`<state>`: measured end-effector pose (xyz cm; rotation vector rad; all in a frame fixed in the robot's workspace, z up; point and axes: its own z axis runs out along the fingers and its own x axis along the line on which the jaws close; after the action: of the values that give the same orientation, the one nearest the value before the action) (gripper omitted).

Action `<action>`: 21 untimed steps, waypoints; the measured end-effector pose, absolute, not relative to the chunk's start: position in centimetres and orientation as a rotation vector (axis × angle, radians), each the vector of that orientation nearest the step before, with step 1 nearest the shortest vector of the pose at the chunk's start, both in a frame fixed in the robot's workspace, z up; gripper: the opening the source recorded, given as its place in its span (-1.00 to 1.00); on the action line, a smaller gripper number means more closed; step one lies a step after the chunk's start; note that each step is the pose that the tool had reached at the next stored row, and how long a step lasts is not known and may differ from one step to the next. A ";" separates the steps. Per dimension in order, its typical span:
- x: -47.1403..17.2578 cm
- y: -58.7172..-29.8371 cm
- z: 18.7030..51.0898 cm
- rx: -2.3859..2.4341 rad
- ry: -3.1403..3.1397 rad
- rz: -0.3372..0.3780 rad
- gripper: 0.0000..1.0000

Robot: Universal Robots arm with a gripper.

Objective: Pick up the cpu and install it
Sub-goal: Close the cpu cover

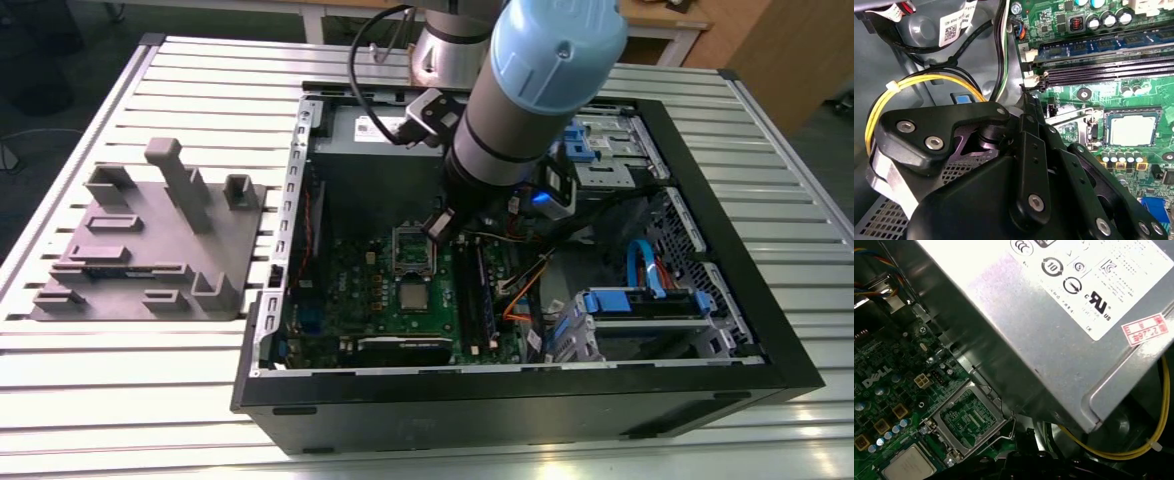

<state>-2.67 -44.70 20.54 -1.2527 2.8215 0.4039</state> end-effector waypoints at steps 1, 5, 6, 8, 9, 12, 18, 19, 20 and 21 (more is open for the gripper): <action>-2.7 -44.7 20.5 -1.253 2.821 0.405 -0.80; -2.7 -44.7 20.4 -1.252 2.820 0.408 -0.80; -2.7 -44.7 20.4 -1.252 2.820 0.408 -0.80; -2.7 -44.7 20.3 -1.252 2.820 0.408 -0.80; -2.7 -44.7 20.3 -1.252 2.820 0.408 -0.80; -2.7 -44.6 20.2 -1.253 2.820 0.408 -0.80; -2.7 -44.4 20.0 -1.252 2.817 0.414 -0.80; -2.7 -44.4 20.0 -1.253 2.817 0.415 -0.80; -2.7 -44.4 20.0 -1.254 2.816 0.416 -0.80; -2.8 -44.4 19.9 -1.256 2.815 0.417 -0.80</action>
<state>-2.75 -44.37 19.93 -1.2559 2.8145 0.4169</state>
